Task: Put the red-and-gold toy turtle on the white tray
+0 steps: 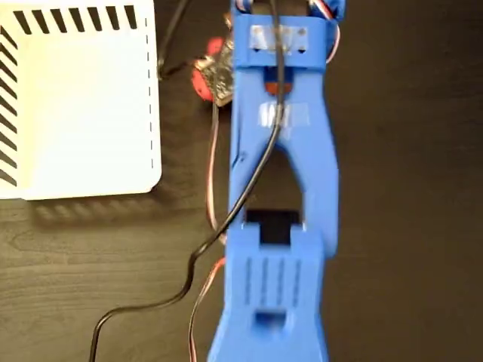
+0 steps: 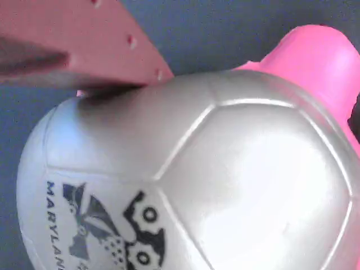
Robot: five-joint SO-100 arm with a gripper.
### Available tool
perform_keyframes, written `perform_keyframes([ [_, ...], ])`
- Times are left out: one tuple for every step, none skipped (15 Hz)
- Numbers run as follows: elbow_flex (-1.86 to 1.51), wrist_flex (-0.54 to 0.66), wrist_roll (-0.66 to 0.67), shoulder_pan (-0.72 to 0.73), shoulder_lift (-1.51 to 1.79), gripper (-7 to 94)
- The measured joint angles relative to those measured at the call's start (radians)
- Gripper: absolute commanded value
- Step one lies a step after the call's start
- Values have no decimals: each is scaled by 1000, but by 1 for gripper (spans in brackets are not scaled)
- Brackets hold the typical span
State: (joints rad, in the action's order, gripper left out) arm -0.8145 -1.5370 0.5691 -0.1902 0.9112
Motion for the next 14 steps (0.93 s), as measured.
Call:
perform_keyframes([
  [-51, 6, -20, 11, 69, 0],
  [-77, 8, -32, 17, 123, 0],
  [-97, 5, -46, 23, 175, 0],
  [-117, 5, -55, 26, 215, 0],
  [-133, 5, -58, 28, 247, 0],
  [-153, 5, -63, 28, 273, 0],
  [-164, 5, -78, 28, 293, 0],
  [-167, 5, -106, 43, 310, 0],
  [-167, 5, -160, 67, 324, 0],
  [-167, 5, -221, 101, 330, 0],
  [-167, 5, -282, 141, 333, 0],
  [-167, 5, -353, 184, 336, 0],
  [-167, 5, -420, 227, 336, 0],
  [-166, 5, -477, 270, 336, 0],
])
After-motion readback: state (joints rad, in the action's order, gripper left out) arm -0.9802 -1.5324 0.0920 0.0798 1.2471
